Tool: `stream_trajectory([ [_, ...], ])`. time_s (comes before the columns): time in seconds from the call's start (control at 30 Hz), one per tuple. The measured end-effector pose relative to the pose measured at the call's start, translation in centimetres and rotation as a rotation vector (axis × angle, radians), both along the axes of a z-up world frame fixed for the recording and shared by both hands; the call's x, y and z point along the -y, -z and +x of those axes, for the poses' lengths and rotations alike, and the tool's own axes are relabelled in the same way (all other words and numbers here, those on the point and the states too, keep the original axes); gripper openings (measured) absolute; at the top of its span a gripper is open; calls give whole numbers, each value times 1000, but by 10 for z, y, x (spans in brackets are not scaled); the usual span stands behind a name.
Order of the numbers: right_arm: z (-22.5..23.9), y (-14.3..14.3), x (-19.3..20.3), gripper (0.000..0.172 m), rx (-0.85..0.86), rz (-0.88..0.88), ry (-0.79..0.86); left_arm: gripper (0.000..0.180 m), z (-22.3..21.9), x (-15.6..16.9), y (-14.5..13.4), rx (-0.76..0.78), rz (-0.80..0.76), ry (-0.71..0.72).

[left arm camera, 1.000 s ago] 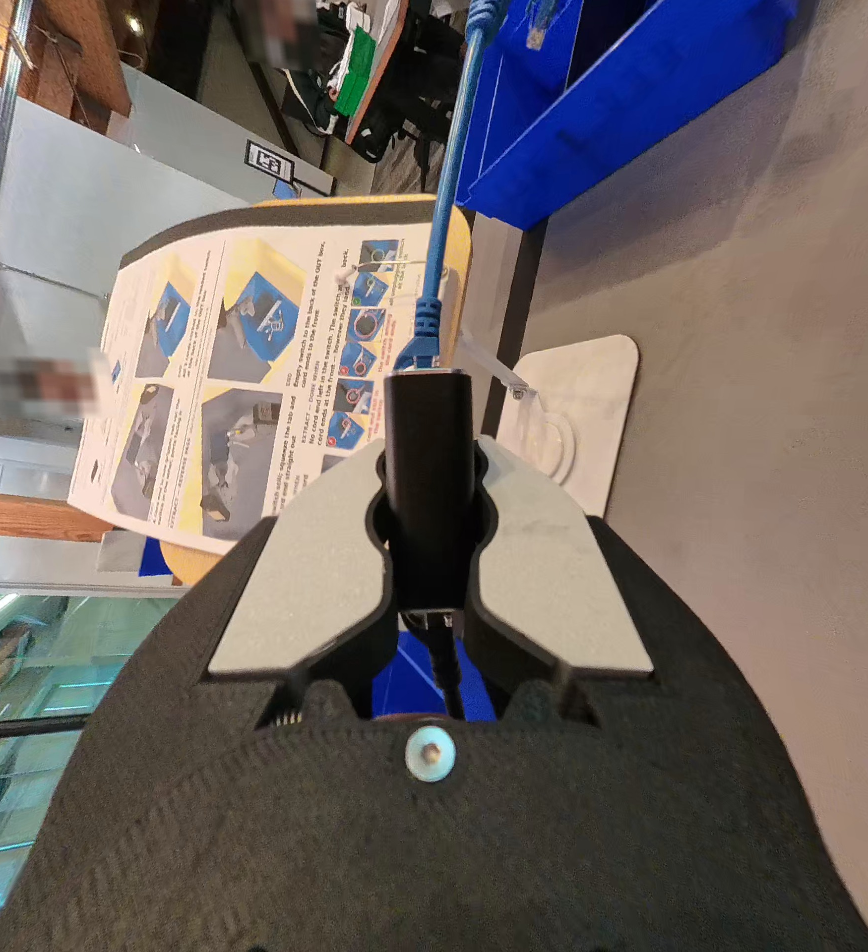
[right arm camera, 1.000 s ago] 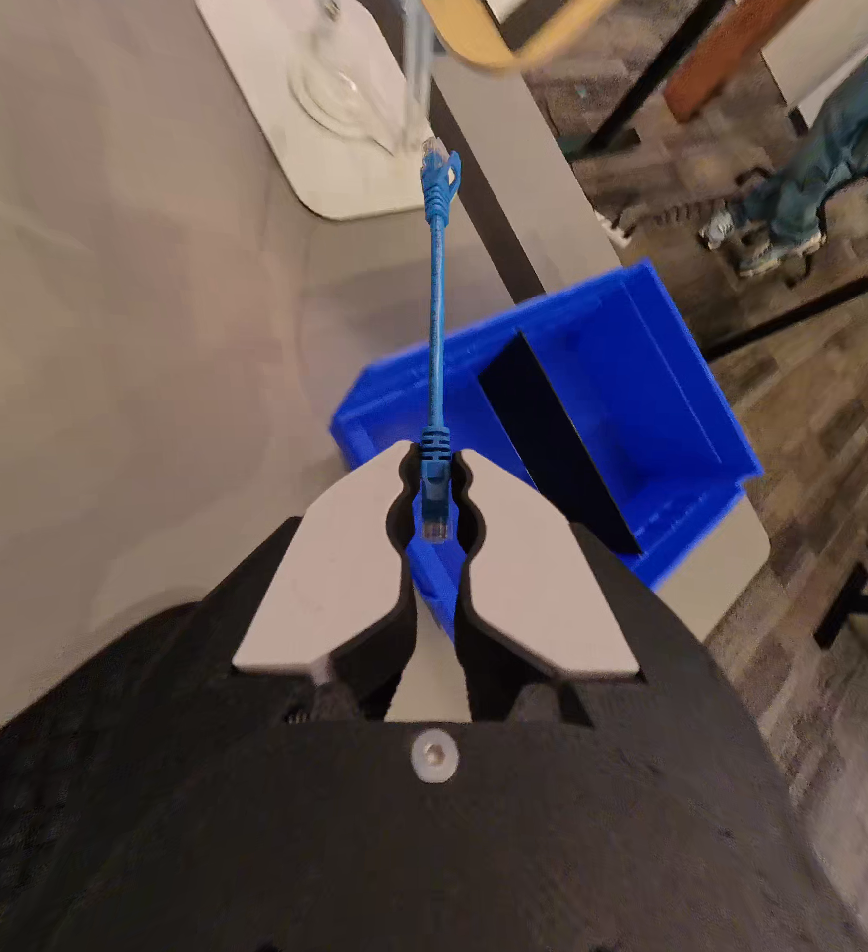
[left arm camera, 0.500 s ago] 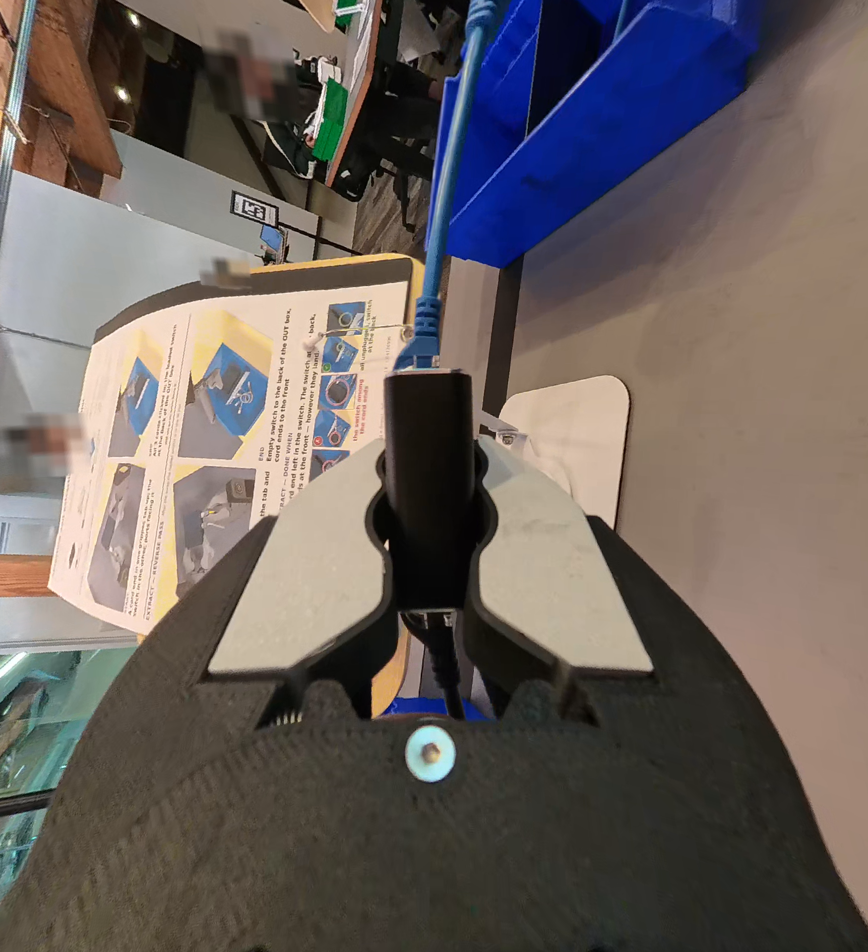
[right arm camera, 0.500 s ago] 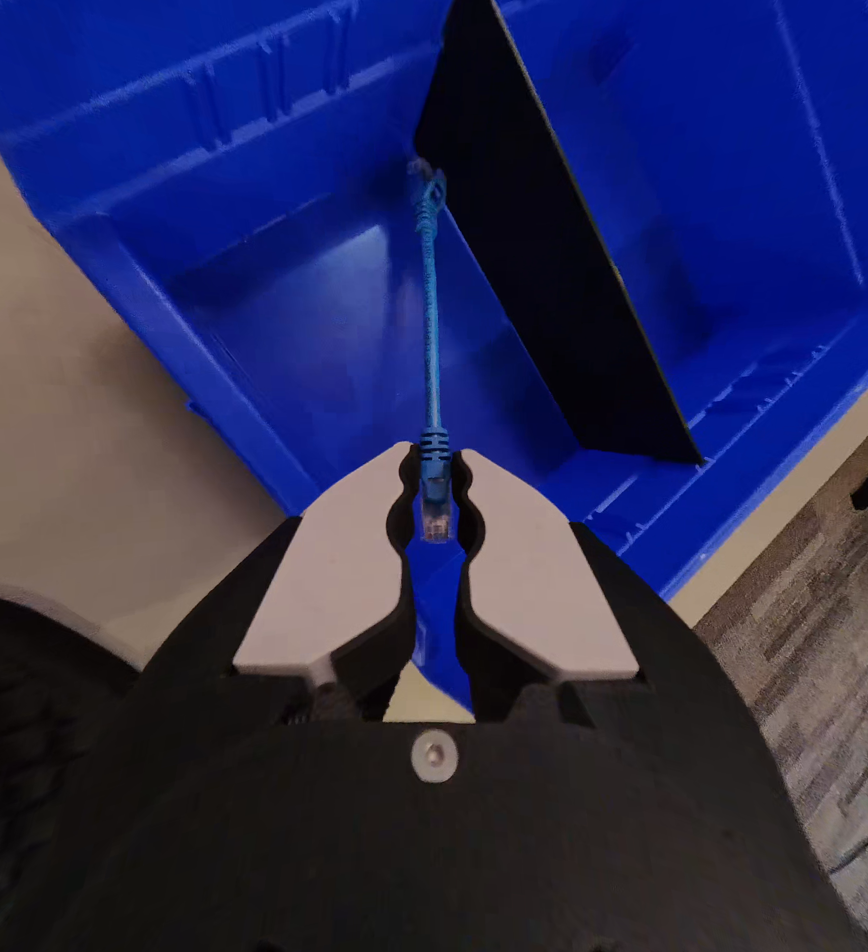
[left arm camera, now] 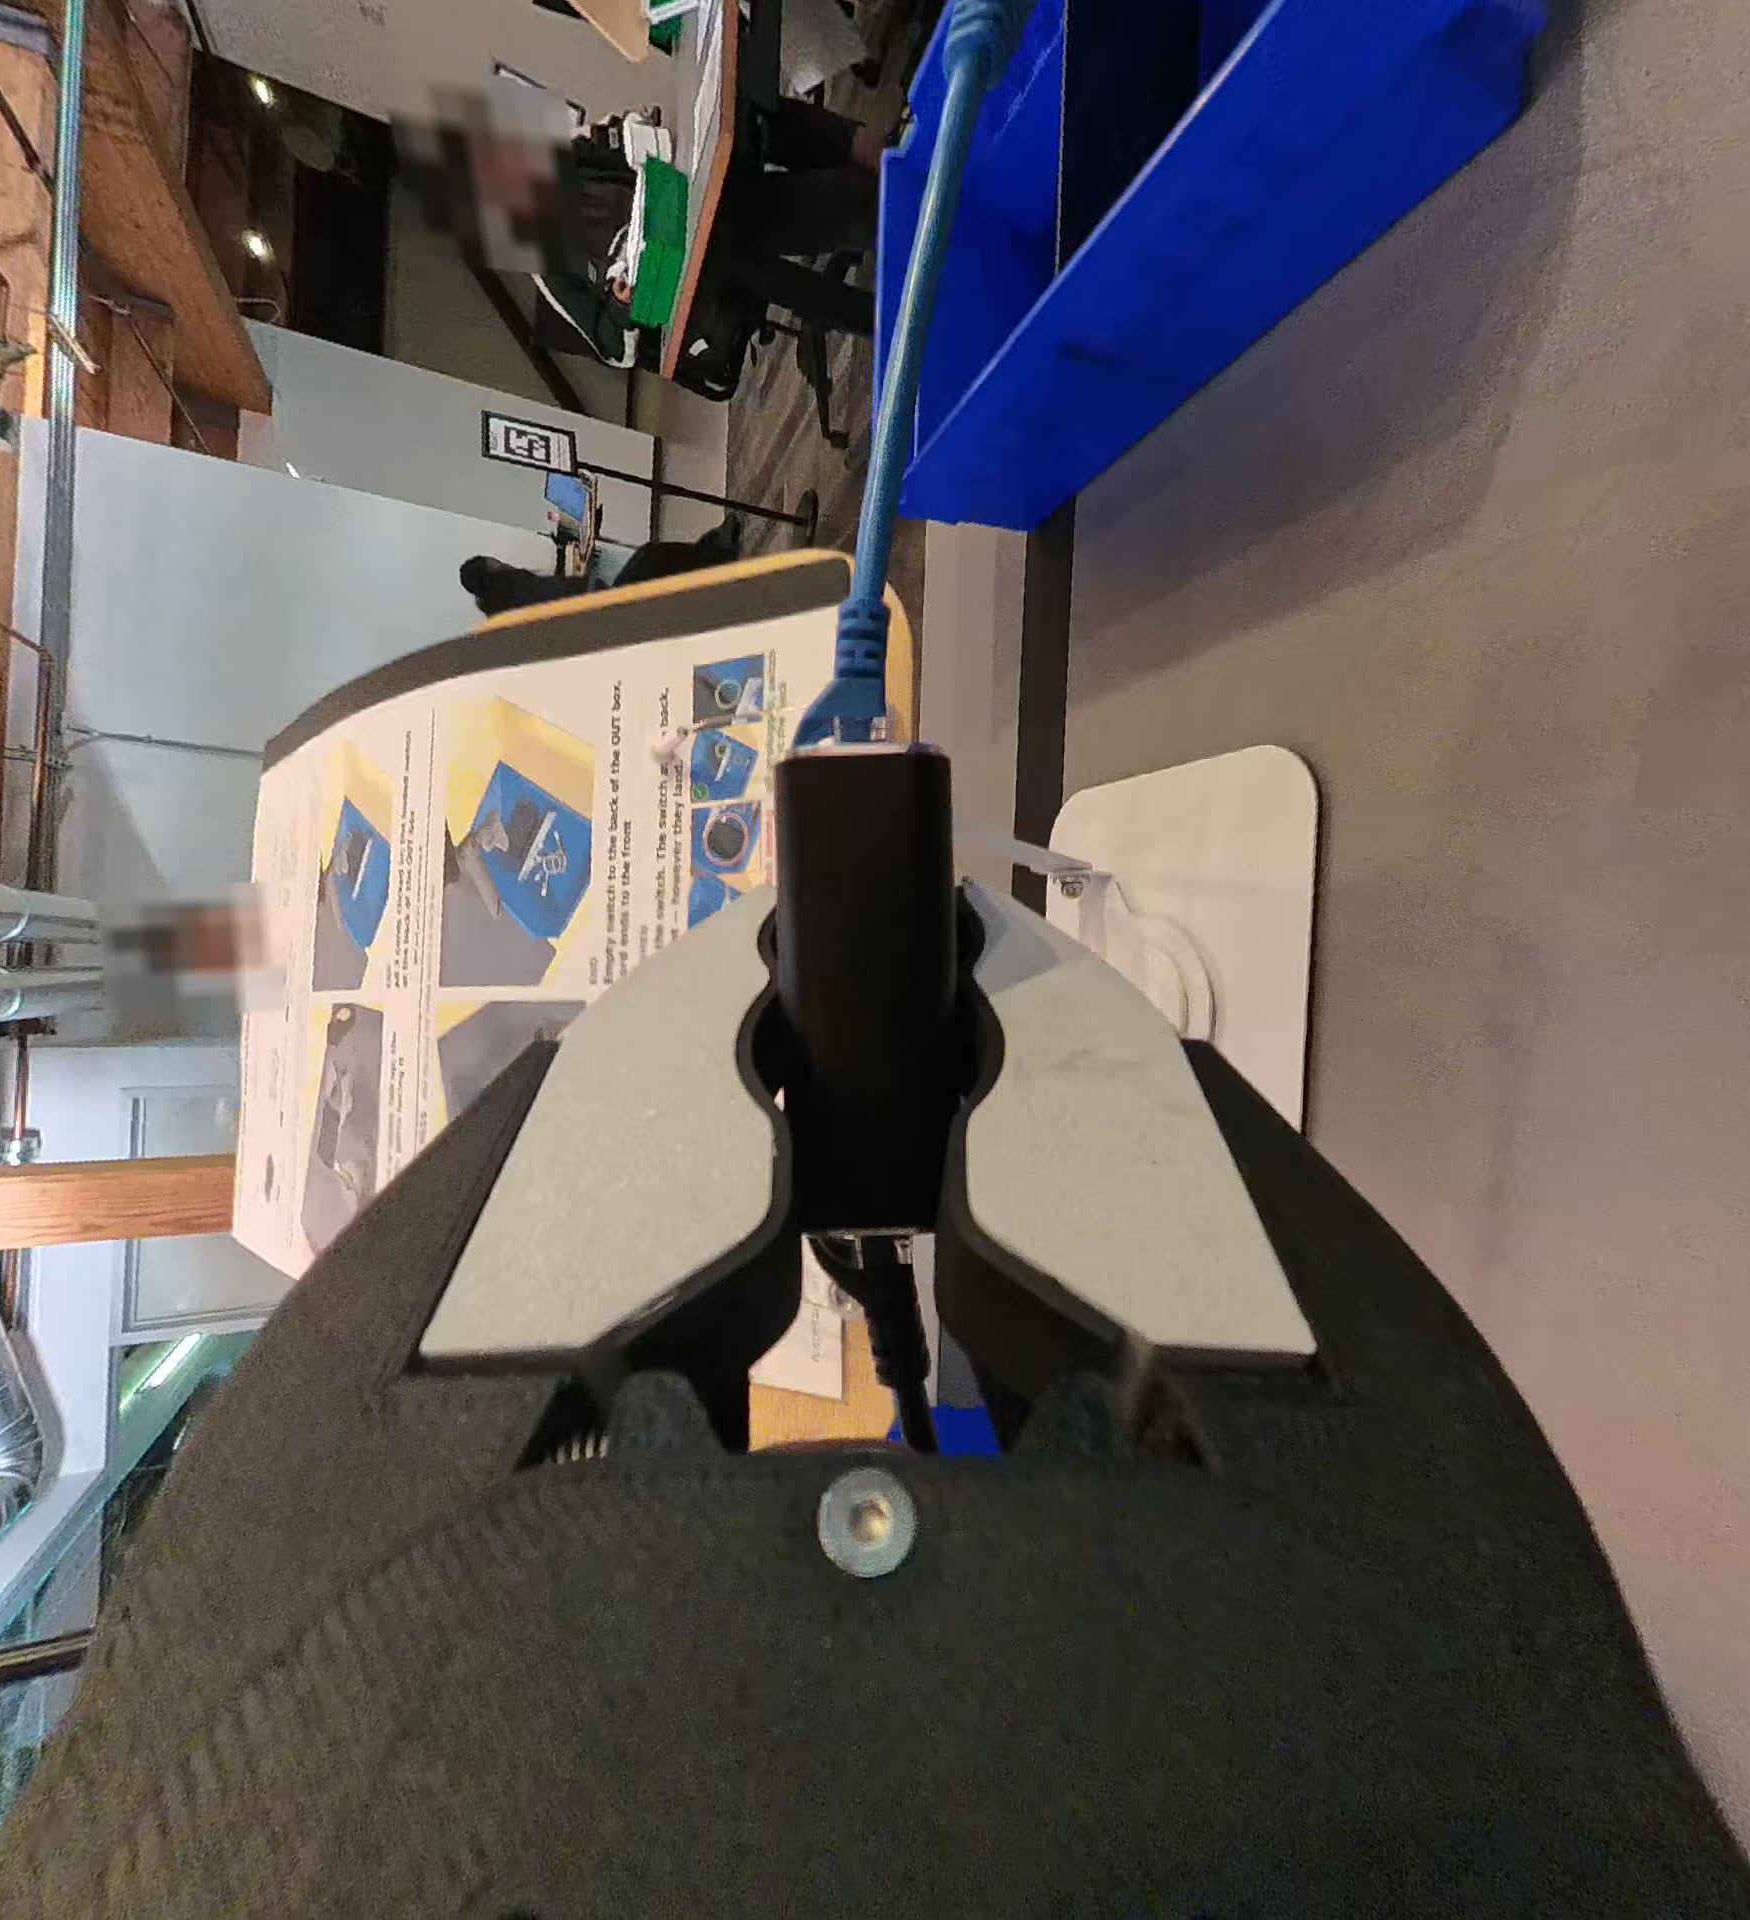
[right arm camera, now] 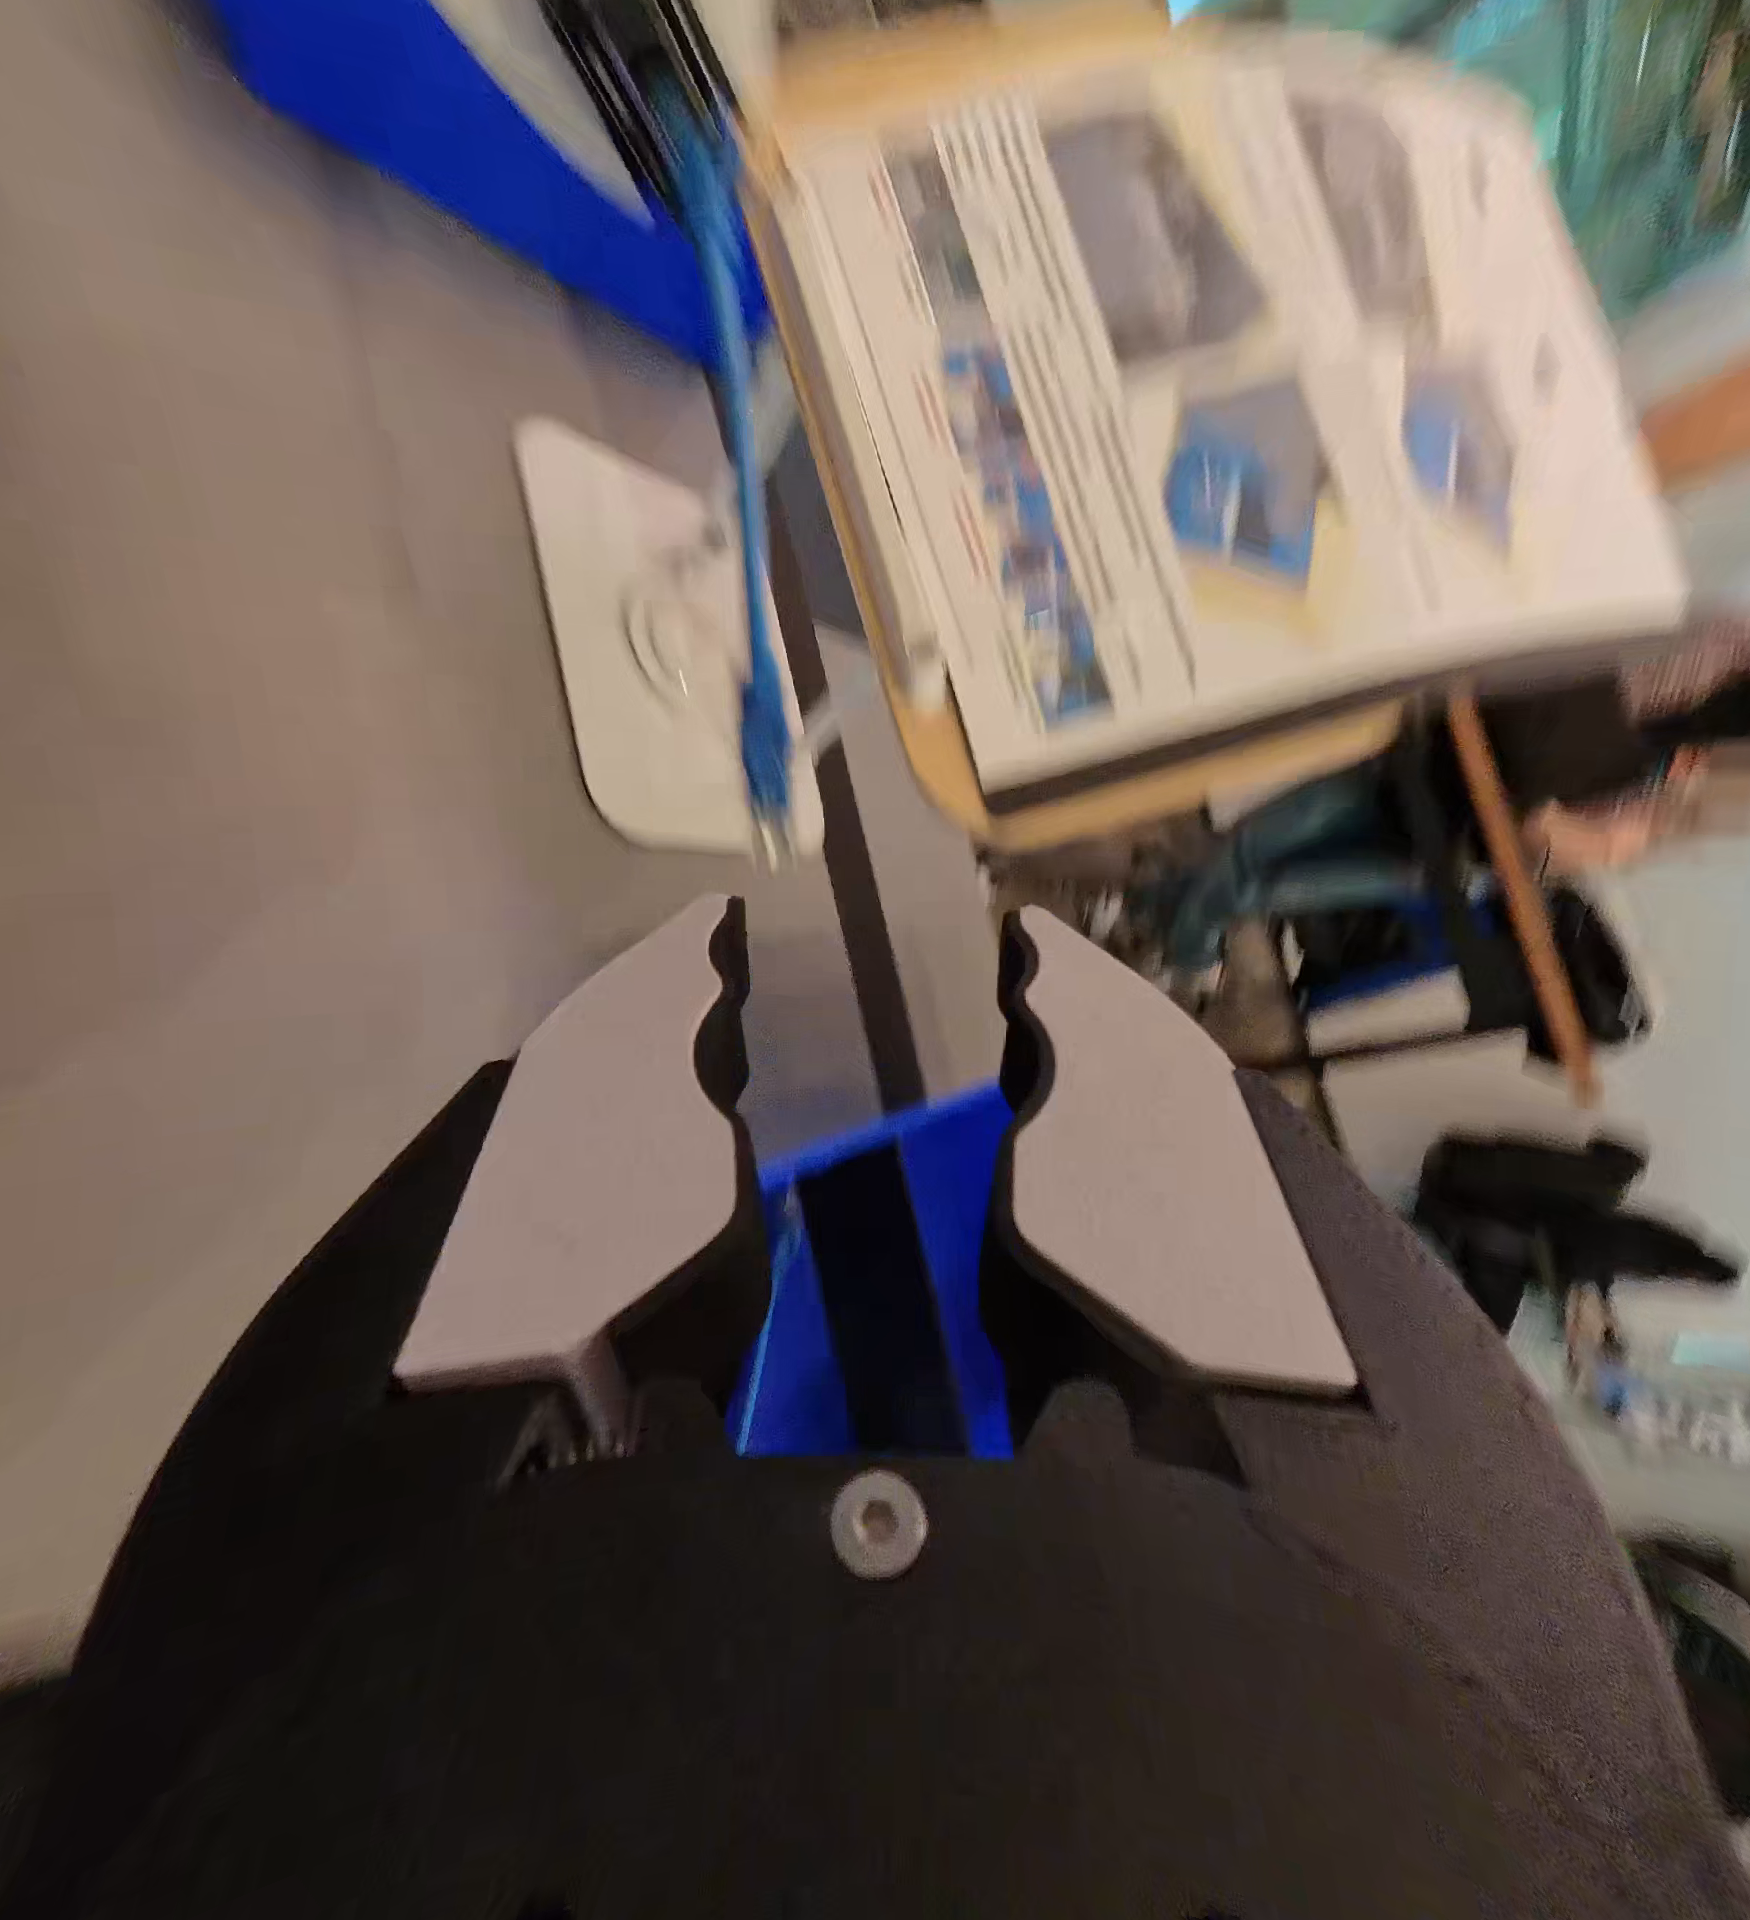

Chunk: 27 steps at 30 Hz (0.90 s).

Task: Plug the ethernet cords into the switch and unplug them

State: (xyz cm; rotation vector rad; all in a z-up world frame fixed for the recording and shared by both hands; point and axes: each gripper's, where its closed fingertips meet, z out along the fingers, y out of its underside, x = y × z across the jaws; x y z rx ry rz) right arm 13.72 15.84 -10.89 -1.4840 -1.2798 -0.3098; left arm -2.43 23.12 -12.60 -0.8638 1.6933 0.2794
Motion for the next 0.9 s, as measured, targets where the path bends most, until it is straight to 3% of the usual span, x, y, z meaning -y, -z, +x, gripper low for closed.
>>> stream_trajectory([
  [0.13,-75,-18,4,42,71,84,-178,26,8,7,-11,-8,14,-2],
  [0.3,-114,-19,-13,42,153,150,-226,26,16,18,-20,-22,27,17],
  [0.5,-128,-10,-27,39,230,179,-222,26,24,28,-23,-25,24,38],
  [0.77,-131,-9,-30,15,303,228,-204,26,28,35,-19,-34,14,53],
  [0.9,-130,-9,-28,14,332,229,-199,26,29,38,-21,-26,-1,65],
])
